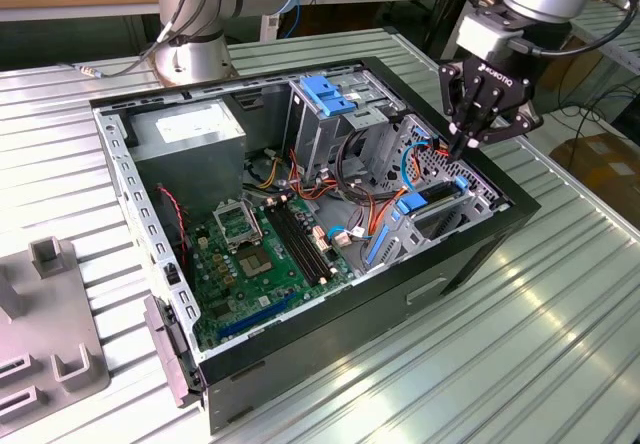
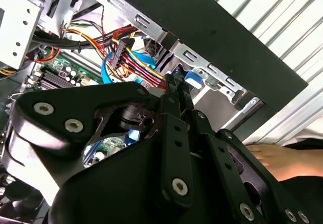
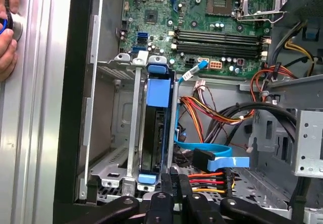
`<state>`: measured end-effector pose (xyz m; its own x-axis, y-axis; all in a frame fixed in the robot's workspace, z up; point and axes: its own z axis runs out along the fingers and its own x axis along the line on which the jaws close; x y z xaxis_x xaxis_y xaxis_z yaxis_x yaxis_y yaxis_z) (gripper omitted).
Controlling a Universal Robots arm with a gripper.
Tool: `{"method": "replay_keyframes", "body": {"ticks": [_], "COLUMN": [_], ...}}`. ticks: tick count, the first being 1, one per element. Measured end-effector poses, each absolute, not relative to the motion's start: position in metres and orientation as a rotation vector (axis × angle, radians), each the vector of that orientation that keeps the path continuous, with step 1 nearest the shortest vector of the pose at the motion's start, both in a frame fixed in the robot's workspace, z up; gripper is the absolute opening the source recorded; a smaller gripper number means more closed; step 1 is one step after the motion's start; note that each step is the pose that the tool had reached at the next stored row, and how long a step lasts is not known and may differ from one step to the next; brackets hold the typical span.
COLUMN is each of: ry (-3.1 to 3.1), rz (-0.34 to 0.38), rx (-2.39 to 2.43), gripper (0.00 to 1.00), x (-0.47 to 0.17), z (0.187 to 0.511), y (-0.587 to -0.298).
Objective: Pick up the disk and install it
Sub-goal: 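Insert the first disk wire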
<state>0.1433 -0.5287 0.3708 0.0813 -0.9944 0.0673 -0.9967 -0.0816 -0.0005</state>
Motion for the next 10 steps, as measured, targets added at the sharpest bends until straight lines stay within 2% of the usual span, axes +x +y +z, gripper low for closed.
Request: {"method": "replay_keyframes", "body": {"ticks": [10], "ry": [-2.102], "rz": [0.077], "rx": [2.271], "gripper": [0.17], "x": [0.1407], "z": [0.3709], "y": [-0.5287]}}
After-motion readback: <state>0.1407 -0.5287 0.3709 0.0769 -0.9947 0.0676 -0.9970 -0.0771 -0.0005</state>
